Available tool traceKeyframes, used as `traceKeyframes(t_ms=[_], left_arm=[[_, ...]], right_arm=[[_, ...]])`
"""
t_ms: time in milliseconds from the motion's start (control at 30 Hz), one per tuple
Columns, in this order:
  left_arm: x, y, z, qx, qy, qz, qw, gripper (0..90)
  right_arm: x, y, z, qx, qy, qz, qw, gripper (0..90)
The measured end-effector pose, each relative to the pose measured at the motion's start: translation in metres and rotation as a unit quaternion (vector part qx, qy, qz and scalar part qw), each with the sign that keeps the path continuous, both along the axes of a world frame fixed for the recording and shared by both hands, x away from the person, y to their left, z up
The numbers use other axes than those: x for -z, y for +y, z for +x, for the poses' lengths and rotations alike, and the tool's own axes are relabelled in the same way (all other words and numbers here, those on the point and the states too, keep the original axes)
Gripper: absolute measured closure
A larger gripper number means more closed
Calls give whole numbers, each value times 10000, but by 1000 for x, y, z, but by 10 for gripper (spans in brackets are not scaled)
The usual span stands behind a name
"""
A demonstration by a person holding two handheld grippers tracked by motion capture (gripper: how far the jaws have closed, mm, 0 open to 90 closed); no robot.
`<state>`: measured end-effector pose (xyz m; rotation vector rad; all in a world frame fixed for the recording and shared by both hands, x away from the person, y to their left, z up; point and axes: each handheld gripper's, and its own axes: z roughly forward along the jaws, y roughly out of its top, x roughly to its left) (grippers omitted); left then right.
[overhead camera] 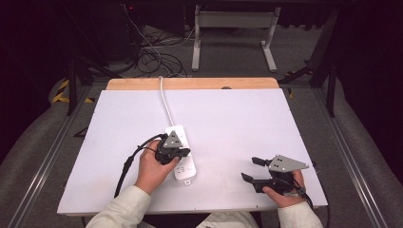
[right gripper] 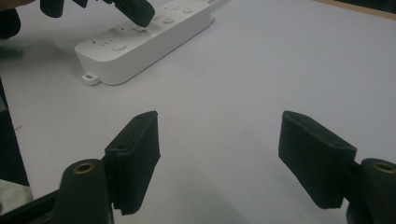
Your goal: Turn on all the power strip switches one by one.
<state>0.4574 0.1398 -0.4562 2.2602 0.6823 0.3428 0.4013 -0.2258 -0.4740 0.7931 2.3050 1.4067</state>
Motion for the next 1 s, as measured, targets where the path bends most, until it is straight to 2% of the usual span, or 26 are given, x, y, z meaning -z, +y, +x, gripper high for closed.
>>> traceKeyframes(t_ms=[200, 467, 833, 1000], left_arm=[[3, -1, 1, -14, 9, 42, 10000, 900], [4, 0, 1, -23, 31, -2, 10000, 900], [6, -2, -2, -45, -71, 110, 9999, 900], [7, -2, -1, -66, -33, 74, 9999, 900]], right_arm=[[0, 0, 0, -5, 7, 3, 10000, 301], [0, 0, 0, -8, 13, 14, 10000, 301], [0, 0, 0, -8, 33, 22, 10000, 300], [0, 0, 0, -6, 41, 24, 10000, 300]])
